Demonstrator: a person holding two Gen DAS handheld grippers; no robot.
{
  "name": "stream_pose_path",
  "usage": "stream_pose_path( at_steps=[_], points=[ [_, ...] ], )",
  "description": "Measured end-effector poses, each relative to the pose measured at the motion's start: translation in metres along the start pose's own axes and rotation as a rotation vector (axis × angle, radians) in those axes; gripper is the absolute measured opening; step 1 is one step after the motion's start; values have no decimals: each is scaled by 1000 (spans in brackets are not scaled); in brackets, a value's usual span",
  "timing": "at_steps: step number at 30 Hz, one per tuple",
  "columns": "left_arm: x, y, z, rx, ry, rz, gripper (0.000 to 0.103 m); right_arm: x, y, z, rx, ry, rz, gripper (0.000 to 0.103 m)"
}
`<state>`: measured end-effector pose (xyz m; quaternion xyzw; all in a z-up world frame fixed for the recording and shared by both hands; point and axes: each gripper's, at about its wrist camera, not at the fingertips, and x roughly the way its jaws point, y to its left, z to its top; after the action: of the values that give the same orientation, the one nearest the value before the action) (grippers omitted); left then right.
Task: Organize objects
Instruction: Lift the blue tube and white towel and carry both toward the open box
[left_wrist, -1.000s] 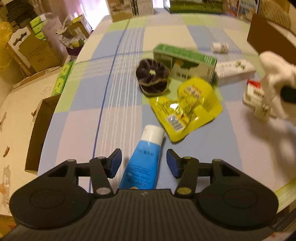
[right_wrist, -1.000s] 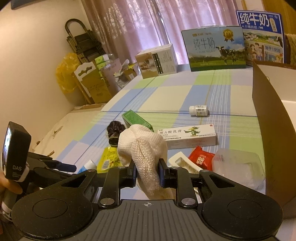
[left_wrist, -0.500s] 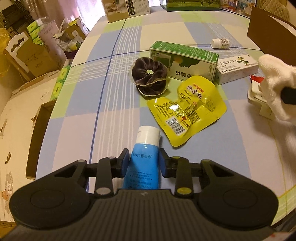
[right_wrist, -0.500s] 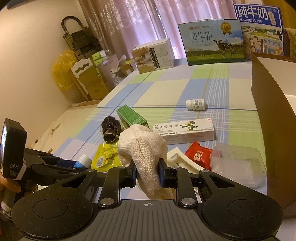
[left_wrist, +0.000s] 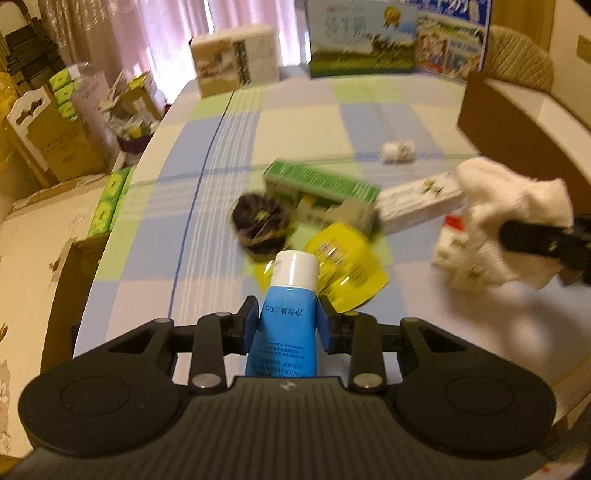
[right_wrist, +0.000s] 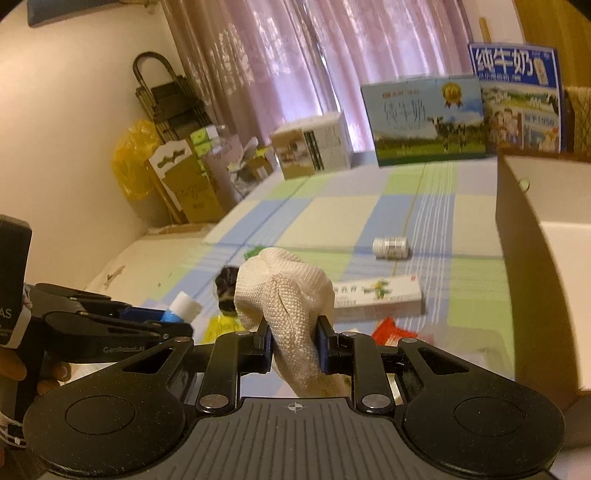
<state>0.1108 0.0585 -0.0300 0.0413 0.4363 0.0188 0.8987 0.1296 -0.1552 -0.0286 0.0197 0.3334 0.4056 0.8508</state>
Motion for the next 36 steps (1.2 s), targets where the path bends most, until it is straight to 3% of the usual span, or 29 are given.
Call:
stream_pose_path(
  at_steps=[10, 23, 30, 36],
  points=[
    [-34, -62, 52, 70, -103, -131, 29, -63, -40, 23, 77, -111, -118, 20],
    [-61, -195, 129, 150, -213, -358, 29, -152, -130, 40, 156, -190, -369, 20],
    [-60, -268, 162, 167, -219, -430, 29, -159, -173, 42, 191, -151, -445, 20],
    [-35, -313, 171, 157, -152, -457, 29, -142, -202, 32, 237, -39, -473, 20]
  ],
)
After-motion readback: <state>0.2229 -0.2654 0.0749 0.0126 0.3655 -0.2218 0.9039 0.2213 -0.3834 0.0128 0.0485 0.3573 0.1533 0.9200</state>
